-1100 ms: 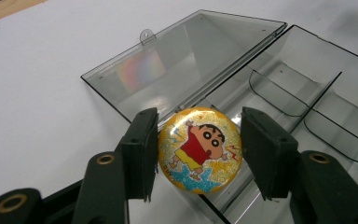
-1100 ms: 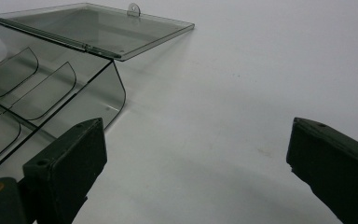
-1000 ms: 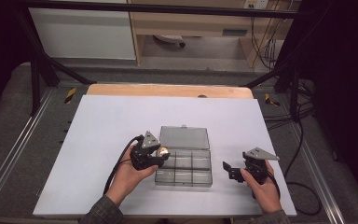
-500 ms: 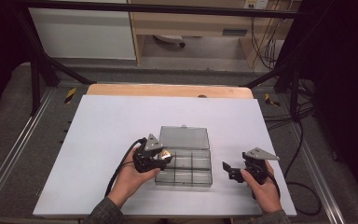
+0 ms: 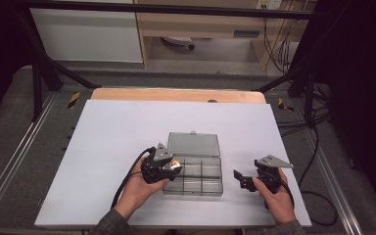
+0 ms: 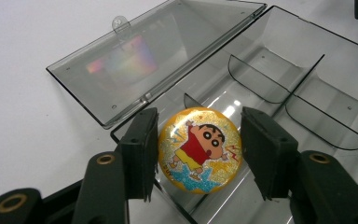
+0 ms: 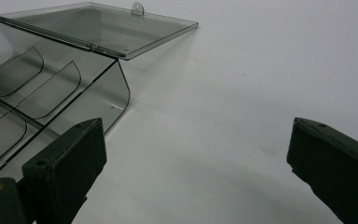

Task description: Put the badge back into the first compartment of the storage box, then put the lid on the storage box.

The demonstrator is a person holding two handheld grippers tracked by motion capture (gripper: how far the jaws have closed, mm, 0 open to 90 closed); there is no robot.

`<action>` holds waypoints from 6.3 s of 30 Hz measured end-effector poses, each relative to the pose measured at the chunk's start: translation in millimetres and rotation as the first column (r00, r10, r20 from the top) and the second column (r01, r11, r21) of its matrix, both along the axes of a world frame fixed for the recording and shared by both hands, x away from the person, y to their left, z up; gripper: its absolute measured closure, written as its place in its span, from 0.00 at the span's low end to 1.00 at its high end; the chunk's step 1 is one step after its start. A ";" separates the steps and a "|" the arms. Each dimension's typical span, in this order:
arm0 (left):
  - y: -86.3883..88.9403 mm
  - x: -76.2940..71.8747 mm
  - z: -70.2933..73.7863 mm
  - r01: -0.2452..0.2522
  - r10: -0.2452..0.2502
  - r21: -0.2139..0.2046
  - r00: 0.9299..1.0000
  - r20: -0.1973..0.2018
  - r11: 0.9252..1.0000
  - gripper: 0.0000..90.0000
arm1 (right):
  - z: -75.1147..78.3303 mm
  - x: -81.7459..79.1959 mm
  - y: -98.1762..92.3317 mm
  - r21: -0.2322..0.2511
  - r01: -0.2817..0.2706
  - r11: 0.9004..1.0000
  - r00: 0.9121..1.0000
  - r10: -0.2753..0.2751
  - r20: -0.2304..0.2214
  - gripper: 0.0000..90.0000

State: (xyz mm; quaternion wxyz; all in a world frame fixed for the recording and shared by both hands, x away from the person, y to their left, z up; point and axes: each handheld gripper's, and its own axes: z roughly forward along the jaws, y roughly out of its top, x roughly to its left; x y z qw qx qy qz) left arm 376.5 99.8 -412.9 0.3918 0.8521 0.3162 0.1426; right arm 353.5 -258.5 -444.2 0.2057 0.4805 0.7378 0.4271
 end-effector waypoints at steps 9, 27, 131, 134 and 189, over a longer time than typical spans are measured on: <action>-4.0 -0.7 -2.5 0.000 0.000 0.012 1.000 0.007 1.000 0.53 | 0.3 -0.1 0.1 0.002 -0.001 1.000 1.000 0.001 0.000 0.06; -8.6 2.0 -4.0 -0.017 0.017 0.001 0.999 0.048 1.000 0.48 | 1.0 -0.5 0.8 0.006 -0.012 1.000 1.000 0.012 0.006 0.06; 36.5 73.2 -42.1 -0.159 0.156 -0.041 0.986 -0.065 0.986 1.00 | -13.5 94.4 51.9 -0.118 -0.248 0.961 0.968 0.241 -0.071 1.00; 36.1 75.7 -42.4 -0.158 0.154 -0.051 0.985 -0.080 0.986 1.00 | -14.2 96.6 53.2 -0.114 -0.249 0.962 0.968 0.242 -0.072 1.00; 31.9 90.4 -45.9 -0.155 0.145 -0.108 0.985 -0.092 0.982 1.00 | -16.5 112.6 58.2 -0.098 -0.242 0.965 0.970 0.239 -0.044 1.00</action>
